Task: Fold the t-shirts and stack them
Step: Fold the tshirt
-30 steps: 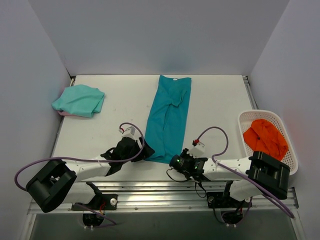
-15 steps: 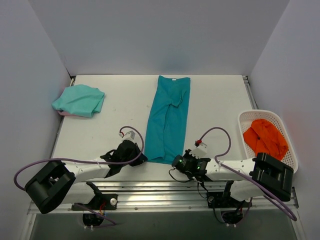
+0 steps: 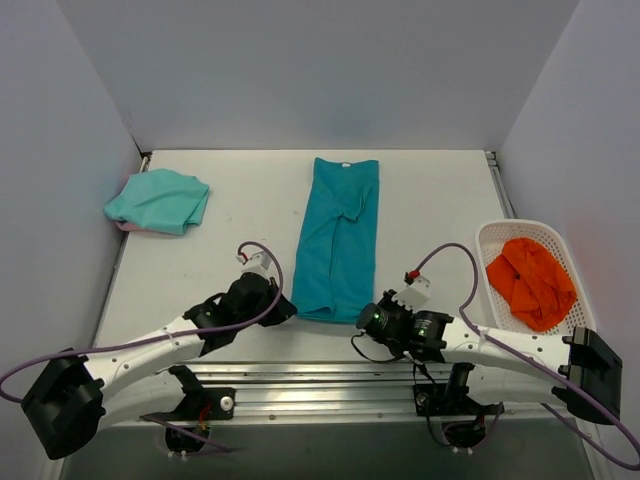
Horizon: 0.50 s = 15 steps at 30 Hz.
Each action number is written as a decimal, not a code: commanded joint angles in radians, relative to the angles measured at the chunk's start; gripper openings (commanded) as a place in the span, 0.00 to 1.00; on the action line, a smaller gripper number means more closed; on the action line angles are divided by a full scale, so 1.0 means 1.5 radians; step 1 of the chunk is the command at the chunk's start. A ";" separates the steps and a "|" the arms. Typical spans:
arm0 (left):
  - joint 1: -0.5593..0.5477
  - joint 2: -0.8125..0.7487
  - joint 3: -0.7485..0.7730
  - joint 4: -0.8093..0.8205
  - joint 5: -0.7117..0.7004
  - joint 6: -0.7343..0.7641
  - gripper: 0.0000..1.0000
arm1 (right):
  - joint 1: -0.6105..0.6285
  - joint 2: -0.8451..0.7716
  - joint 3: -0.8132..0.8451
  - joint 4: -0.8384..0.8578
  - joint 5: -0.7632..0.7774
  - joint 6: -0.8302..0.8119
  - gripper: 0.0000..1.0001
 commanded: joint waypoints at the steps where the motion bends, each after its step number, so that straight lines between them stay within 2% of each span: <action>1: 0.000 0.010 0.067 -0.067 -0.032 0.035 0.02 | 0.001 -0.007 0.048 -0.093 0.080 -0.020 0.00; 5: 0.004 0.067 0.135 -0.067 -0.036 0.065 0.02 | -0.028 0.039 0.092 -0.108 0.125 -0.047 0.00; 8: 0.013 0.127 0.200 -0.065 -0.034 0.086 0.02 | -0.083 0.087 0.130 -0.091 0.139 -0.103 0.00; 15: 0.071 0.239 0.332 -0.060 -0.029 0.127 0.02 | -0.168 0.170 0.218 -0.046 0.176 -0.210 0.00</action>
